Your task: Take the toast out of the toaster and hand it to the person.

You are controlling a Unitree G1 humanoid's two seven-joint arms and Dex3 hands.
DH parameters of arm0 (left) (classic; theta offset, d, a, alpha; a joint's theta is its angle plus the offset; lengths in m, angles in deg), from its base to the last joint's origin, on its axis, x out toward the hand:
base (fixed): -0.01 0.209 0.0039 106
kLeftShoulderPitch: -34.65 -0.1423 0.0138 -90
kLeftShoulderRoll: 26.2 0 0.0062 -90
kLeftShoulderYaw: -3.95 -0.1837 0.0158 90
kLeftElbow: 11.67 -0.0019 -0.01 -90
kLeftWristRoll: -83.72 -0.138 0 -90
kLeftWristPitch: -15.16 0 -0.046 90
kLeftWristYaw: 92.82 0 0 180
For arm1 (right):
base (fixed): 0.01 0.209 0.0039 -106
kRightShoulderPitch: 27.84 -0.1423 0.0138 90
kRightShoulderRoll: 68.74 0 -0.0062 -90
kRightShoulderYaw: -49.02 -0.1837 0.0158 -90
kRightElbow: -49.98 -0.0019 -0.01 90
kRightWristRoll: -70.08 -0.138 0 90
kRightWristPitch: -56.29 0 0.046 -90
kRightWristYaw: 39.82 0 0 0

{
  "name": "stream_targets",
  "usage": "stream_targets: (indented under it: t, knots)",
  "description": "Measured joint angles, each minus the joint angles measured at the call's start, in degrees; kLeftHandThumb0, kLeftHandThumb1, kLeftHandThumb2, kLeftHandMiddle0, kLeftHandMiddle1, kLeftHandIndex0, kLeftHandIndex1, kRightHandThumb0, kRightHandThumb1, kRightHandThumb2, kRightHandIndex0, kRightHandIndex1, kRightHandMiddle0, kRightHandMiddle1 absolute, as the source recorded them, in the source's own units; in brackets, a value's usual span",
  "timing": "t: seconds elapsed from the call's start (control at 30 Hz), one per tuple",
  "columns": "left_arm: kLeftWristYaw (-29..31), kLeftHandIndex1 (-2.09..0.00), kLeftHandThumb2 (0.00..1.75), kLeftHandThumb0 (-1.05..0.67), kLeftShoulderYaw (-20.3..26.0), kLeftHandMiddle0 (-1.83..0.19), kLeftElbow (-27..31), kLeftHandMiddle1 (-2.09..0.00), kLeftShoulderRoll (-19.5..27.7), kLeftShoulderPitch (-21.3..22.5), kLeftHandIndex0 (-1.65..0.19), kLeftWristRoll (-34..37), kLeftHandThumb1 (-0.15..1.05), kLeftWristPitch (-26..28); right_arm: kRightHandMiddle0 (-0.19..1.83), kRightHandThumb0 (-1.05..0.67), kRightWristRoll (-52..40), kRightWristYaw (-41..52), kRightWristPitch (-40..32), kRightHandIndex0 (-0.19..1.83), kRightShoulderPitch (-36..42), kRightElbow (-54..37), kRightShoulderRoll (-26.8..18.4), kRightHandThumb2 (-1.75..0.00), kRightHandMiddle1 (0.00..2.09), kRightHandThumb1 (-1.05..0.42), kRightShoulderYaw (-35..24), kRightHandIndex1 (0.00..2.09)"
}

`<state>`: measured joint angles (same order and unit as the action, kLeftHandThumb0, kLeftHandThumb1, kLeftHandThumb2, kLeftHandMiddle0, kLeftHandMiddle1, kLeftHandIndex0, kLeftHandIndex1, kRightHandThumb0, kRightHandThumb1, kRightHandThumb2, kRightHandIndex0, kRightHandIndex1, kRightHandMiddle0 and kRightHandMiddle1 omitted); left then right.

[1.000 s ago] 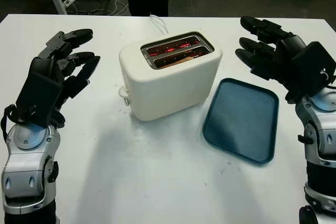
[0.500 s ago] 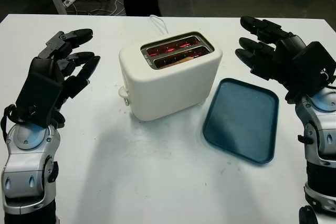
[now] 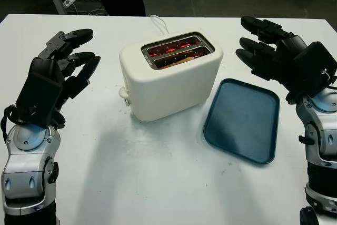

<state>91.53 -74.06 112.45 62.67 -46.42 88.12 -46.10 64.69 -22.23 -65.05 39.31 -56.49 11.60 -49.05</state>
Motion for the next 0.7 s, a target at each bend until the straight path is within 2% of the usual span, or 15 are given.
stream_targets:
  t: [0.7]
  knots:
    - [0.01, -0.57, 0.2, -0.71, 0.01, -0.2, -0.01, -0.92, 0.0, 0.0, -0.33, 0.02, 0.92, -0.01, 0.3, -0.31, -0.24, -0.06, -0.15, 0.3, -0.01, 0.0, -0.02, -0.34, 0.0, -0.92, -0.03, 0.01]
